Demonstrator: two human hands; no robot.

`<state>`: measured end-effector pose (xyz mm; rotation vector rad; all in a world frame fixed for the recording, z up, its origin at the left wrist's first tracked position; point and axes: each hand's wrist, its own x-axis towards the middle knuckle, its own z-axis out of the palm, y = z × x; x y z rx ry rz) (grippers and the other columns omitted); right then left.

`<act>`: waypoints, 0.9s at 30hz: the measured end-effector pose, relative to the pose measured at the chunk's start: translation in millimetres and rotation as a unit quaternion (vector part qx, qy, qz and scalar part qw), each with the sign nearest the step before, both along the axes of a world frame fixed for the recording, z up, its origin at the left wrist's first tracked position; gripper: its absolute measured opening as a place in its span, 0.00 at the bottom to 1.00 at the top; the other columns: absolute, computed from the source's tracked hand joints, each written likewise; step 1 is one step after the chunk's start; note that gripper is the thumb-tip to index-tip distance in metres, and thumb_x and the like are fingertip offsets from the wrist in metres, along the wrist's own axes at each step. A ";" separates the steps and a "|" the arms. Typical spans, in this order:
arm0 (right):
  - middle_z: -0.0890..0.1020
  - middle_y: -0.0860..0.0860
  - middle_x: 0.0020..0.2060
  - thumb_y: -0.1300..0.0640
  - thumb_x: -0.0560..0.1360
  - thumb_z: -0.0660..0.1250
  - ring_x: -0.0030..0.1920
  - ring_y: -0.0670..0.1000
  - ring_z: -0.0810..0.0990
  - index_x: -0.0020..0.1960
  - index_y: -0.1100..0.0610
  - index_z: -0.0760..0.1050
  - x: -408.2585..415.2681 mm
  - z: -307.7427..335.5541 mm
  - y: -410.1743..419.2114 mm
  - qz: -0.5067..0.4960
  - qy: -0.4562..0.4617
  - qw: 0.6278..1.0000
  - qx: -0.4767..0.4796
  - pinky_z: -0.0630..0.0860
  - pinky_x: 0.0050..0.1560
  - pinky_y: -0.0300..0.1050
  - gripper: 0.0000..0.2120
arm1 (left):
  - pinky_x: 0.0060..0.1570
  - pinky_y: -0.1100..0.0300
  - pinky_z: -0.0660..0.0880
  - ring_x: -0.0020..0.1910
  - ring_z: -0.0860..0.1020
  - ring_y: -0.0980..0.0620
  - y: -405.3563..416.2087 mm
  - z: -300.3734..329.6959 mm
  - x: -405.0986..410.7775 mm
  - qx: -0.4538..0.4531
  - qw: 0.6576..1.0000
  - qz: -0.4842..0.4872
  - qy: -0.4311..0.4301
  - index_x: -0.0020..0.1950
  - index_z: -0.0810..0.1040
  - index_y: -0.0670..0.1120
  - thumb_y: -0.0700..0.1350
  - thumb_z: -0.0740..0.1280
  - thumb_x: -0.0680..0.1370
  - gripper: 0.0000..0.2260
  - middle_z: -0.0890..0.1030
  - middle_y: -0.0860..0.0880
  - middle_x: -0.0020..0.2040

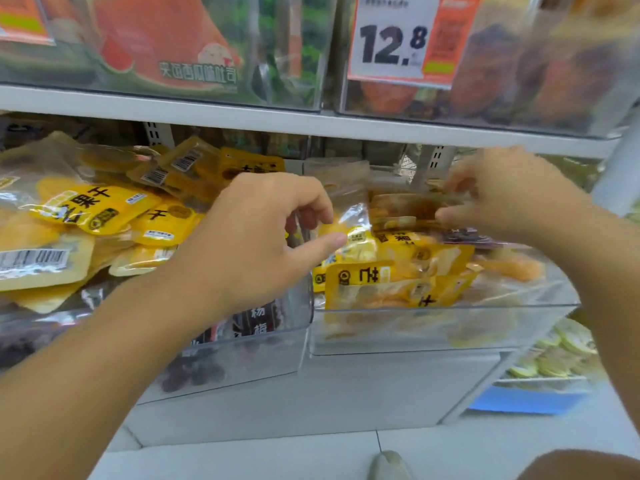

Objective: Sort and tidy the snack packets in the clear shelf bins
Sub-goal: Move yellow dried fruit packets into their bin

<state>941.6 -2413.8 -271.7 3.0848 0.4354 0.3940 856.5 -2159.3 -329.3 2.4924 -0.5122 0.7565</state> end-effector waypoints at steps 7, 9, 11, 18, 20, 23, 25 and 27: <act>0.81 0.50 0.61 0.50 0.69 0.78 0.59 0.56 0.79 0.65 0.47 0.78 13.9 -27.4 -55.0 -0.034 0.143 0.988 -0.056 0.76 0.58 0.50 0.25 | 0.60 0.65 0.71 0.59 0.75 0.65 -46.6 -20.0 32.5 0.070 0.990 -0.073 0.096 0.64 0.78 0.57 0.58 0.70 0.76 0.17 0.78 0.62 0.61; 0.83 0.50 0.56 0.51 0.69 0.77 0.55 0.57 0.80 0.59 0.44 0.81 21.0 -33.5 -58.1 -0.035 0.100 0.993 -0.050 0.78 0.55 0.52 0.18 | 0.64 0.56 0.73 0.63 0.74 0.61 -50.8 -22.1 35.2 0.068 0.987 -0.067 0.126 0.67 0.77 0.57 0.60 0.67 0.77 0.19 0.77 0.61 0.64; 0.84 0.50 0.49 0.54 0.72 0.73 0.48 0.58 0.81 0.50 0.45 0.84 25.8 -33.2 -61.6 -0.033 0.043 0.998 -0.042 0.80 0.51 0.54 0.08 | 0.64 0.55 0.73 0.63 0.74 0.61 -53.0 -22.1 35.0 0.062 0.987 -0.061 0.134 0.67 0.76 0.57 0.60 0.66 0.77 0.19 0.77 0.61 0.64; 0.84 0.51 0.38 0.58 0.77 0.69 0.39 0.53 0.77 0.46 0.50 0.85 6.9 -13.5 -67.3 0.073 -0.136 0.986 0.064 0.77 0.44 0.49 0.06 | 0.63 0.55 0.75 0.64 0.74 0.61 -58.2 -22.3 37.6 -0.013 0.990 -0.050 0.130 0.72 0.72 0.55 0.66 0.68 0.71 0.32 0.76 0.60 0.66; 0.82 0.49 0.36 0.60 0.77 0.69 0.36 0.49 0.75 0.47 0.54 0.84 -10.9 -6.5 -55.2 0.156 -0.188 0.957 0.154 0.73 0.41 0.42 0.05 | 0.59 0.56 0.78 0.63 0.75 0.60 -61.4 -17.9 36.5 -0.123 0.982 -0.052 0.135 0.76 0.66 0.55 0.67 0.71 0.65 0.41 0.74 0.59 0.69; 0.82 0.50 0.38 0.62 0.78 0.66 0.38 0.47 0.79 0.48 0.57 0.80 -33.7 -13.0 -18.4 0.277 -0.163 0.889 0.326 0.74 0.42 0.37 0.04 | 0.44 0.56 0.83 0.51 0.84 0.56 -56.3 -3.2 28.9 -0.268 0.947 -0.128 0.121 0.68 0.74 0.53 0.58 0.79 0.66 0.33 0.81 0.55 0.61; 0.82 0.50 0.38 0.63 0.79 0.65 0.38 0.50 0.80 0.47 0.54 0.76 -36.4 -23.4 8.1 0.316 -0.087 0.846 0.421 0.76 0.41 0.43 0.05 | 0.31 0.63 0.79 0.35 0.84 0.58 -44.9 9.0 12.4 -0.261 0.948 -0.166 0.073 0.49 0.82 0.52 0.49 0.78 0.69 0.11 0.86 0.56 0.41; 0.81 0.46 0.32 0.62 0.79 0.65 0.33 0.47 0.79 0.45 0.52 0.74 -33.5 -31.3 28.2 0.325 0.009 0.817 0.477 0.75 0.36 0.43 0.07 | 0.30 0.71 0.73 0.29 0.80 0.63 -29.6 17.1 -5.4 -0.228 0.960 -0.154 0.052 0.38 0.81 0.53 0.46 0.75 0.70 0.04 0.83 0.61 0.32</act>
